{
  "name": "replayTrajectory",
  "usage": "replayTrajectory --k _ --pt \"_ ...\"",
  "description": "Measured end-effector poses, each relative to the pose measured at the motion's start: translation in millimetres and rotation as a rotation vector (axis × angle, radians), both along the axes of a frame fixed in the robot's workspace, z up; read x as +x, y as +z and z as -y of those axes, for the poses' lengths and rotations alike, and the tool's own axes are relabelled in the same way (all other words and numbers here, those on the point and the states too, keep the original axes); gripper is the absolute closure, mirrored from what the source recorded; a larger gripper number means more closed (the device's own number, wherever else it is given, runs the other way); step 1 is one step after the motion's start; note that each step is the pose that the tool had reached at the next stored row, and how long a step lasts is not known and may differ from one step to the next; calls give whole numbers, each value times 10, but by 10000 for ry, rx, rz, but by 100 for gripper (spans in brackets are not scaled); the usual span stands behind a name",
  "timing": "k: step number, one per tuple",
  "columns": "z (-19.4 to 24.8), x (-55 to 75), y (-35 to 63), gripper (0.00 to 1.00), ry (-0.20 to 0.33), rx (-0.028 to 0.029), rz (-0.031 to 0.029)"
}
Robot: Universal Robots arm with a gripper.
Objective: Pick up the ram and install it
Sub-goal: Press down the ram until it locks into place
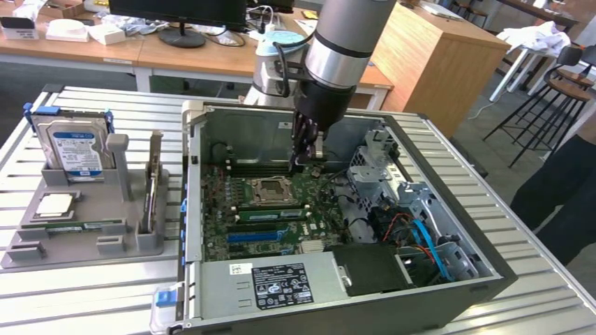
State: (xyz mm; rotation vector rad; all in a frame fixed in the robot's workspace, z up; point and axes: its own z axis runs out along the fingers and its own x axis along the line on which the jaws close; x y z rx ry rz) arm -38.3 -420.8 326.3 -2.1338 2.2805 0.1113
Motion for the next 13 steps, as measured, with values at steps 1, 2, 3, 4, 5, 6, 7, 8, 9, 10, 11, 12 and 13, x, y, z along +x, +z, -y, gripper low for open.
replayTrajectory --k 1,2,3,4,5,6,7,8,9,10,11,12,13 --pt "0 0 -1 90 -172 -1 0" --pt "0 0 -2 90 -344 -2 -1" --pt "0 0 -3 90 -517 -3 -1" --pt "0 0 -5 90 -701 -2 0" --pt "0 0 -6 90 -879 -3 -1" --pt "0 0 -7 90 -1052 -3 0" --pt "0 0 -8 90 -1228 -3 -1" --pt "0 0 -9 90 -1408 -3 -1" --pt "0 0 -10 90 -1588 -3 -1" --pt "0 0 -11 90 -1768 -3 -1" --pt "0 0 -12 90 -1947 -3 0" --pt "0 0 -13 90 -2138 -3 -1" --pt "0 0 -15 90 -2318 -3 -1"
